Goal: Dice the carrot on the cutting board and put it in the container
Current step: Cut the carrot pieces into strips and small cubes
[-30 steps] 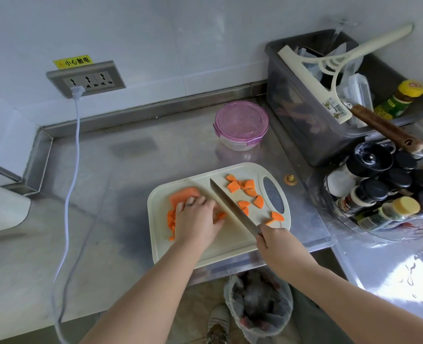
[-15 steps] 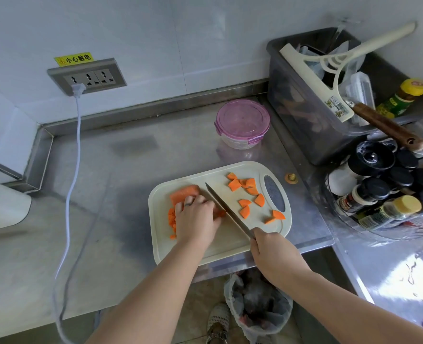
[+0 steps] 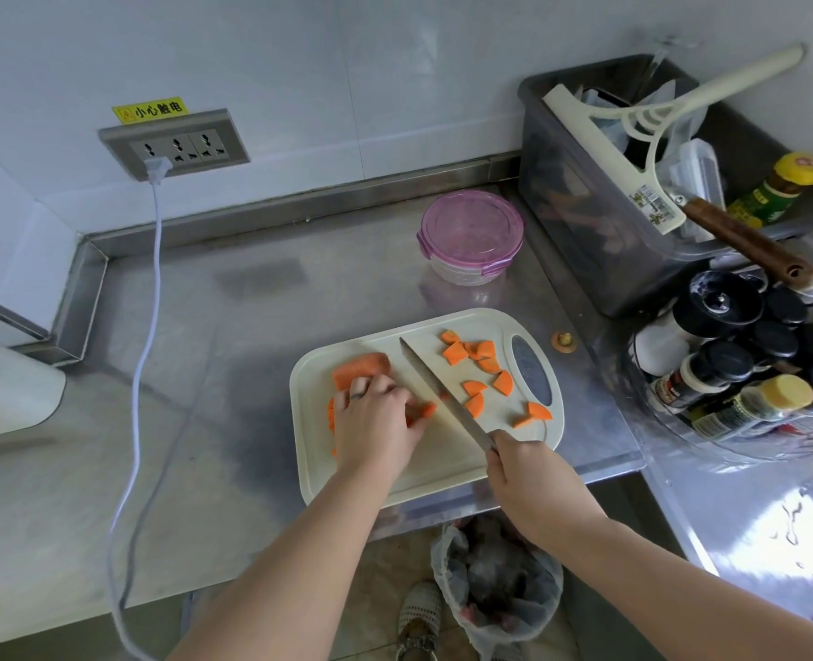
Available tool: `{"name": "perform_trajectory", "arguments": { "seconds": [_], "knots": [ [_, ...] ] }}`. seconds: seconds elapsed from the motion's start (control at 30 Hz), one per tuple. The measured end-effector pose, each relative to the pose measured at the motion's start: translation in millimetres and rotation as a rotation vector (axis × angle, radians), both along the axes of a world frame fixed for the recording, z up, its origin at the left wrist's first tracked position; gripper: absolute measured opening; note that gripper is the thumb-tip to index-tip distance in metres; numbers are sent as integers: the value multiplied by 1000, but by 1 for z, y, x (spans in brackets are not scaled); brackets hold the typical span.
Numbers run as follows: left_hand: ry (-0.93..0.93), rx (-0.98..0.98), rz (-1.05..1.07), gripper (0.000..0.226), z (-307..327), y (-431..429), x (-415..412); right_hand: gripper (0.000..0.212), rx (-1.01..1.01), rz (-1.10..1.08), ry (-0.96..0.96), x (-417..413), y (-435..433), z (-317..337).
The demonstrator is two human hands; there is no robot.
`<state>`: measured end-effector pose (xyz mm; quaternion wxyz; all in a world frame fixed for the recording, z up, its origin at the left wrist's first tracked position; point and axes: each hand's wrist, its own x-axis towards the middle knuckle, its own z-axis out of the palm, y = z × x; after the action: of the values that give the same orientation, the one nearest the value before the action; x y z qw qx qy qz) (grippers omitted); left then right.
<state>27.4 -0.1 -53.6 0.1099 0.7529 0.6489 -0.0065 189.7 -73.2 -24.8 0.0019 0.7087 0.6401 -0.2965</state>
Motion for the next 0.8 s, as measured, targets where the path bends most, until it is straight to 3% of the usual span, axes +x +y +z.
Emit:
{"name": "perform_trajectory", "arguments": {
  "seconds": [0.33,0.5,0.8],
  "knots": [
    [10,15,5,33,3,-1,2,28,-86,128,-84,-14,-4,-3],
    [10,17,3,33,3,-2,1,19,-90,24,-61,-17,-3,-5],
    [-2,17,4,31,2,-1,3,27,-138,17,-74,-25,-1,-12]
  ]
}}
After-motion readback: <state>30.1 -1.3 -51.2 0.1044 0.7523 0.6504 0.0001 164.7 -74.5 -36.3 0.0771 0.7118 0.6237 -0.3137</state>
